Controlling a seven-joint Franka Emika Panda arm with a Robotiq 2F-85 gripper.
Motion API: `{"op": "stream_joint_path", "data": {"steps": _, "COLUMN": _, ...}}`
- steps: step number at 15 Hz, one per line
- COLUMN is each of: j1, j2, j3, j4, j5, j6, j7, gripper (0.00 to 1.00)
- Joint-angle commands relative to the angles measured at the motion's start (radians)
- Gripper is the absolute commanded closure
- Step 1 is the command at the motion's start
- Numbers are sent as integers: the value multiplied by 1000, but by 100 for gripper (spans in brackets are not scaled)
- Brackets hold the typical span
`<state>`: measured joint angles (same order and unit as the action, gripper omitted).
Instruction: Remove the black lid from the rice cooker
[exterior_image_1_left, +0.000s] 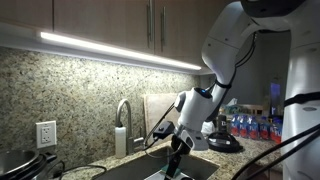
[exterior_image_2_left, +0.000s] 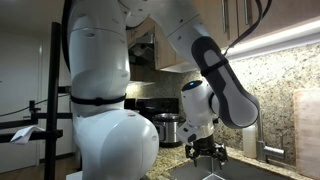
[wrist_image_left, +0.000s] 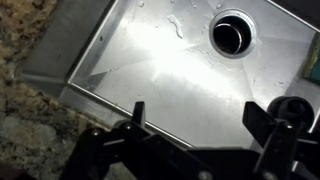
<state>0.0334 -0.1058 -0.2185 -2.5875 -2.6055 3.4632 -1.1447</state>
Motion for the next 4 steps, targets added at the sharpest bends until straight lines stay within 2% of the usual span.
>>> {"op": "stream_joint_path", "data": {"steps": 1, "j1": 8, "j2": 2, "j3": -4, "j4": -6, "j5": 0, "j6": 0, "j7": -1, "gripper": 0}}
{"op": "stream_joint_path", "data": {"steps": 4, "j1": 9, "j2": 3, "j3": -13, "j4": -7, "j5": 0, "j6": 0, "j7": -10, "gripper": 0}}
